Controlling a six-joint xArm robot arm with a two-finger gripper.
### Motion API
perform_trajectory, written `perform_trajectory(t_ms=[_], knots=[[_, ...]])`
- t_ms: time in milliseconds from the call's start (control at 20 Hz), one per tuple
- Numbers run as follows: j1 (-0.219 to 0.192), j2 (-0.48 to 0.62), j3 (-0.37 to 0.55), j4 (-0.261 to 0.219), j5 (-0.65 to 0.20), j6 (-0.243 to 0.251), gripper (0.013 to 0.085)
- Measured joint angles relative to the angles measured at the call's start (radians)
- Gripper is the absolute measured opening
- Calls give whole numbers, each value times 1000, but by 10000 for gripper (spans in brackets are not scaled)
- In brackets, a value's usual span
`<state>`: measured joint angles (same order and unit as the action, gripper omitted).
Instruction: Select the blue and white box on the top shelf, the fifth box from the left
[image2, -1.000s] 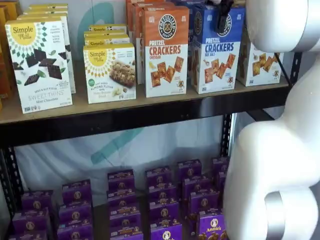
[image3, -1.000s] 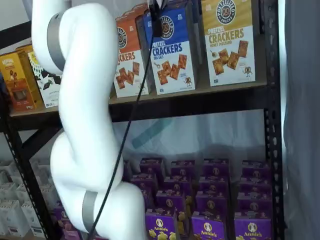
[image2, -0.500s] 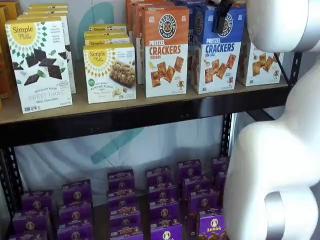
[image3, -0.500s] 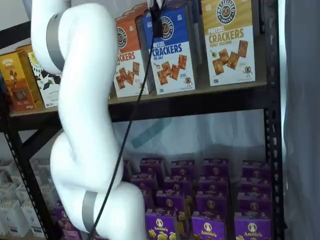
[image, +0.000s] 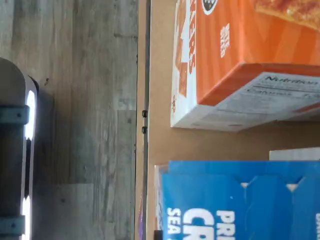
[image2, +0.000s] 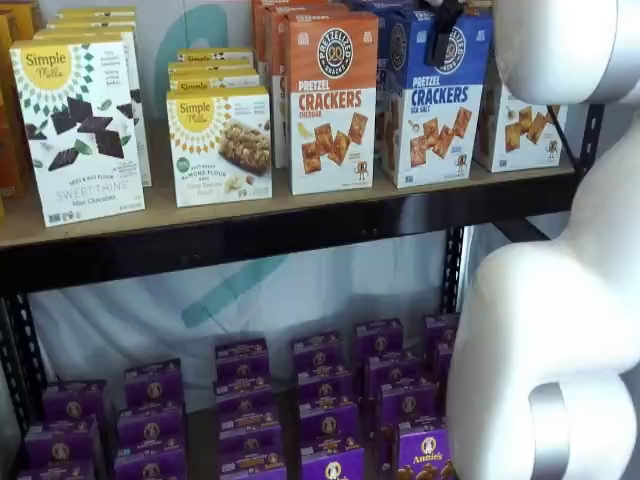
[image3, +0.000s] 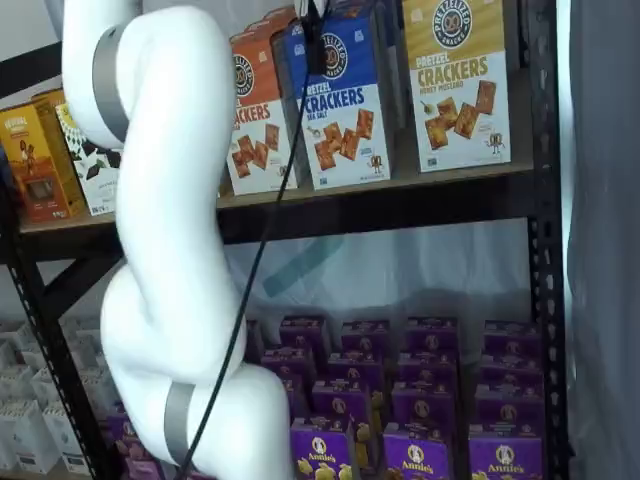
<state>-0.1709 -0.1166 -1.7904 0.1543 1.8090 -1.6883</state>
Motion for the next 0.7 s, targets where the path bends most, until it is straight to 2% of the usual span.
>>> perform_trajectory(t_ms=[350, 700], knots=[[1, -11, -5, -3, 21, 2, 570], [13, -76, 30, -2, 58, 18, 570]])
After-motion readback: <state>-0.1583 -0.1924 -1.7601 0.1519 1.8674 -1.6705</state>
